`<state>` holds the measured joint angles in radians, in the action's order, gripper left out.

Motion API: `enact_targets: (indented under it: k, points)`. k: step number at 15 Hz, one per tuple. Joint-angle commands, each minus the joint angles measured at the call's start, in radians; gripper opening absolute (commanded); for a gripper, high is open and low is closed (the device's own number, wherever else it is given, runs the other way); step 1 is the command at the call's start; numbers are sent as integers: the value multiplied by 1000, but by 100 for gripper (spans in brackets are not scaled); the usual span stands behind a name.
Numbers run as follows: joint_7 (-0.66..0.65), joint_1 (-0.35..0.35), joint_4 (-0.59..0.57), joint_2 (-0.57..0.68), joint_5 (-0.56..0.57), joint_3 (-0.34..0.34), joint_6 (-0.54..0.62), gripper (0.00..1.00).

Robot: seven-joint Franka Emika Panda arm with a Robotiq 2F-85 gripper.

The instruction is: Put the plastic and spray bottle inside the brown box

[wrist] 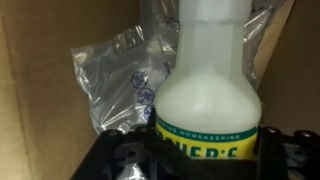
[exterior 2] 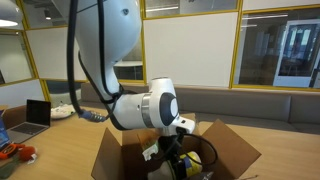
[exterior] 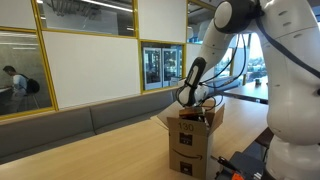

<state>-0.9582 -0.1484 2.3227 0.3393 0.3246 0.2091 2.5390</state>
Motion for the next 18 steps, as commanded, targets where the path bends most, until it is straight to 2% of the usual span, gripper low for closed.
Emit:
enact_targets:
  k: [1, 5, 9, 14, 18]
  points:
    - [32, 38, -13, 23, -31, 34, 12, 100]
    - [35, 47, -1, 21, -33, 47, 14, 100]
    - [32, 77, -7, -4, 11, 75, -27, 100]
    - [37, 120, -28, -101, 93, 104, -124, 100]
    - [87, 115, -48, -218, 152, 68, -245, 100]
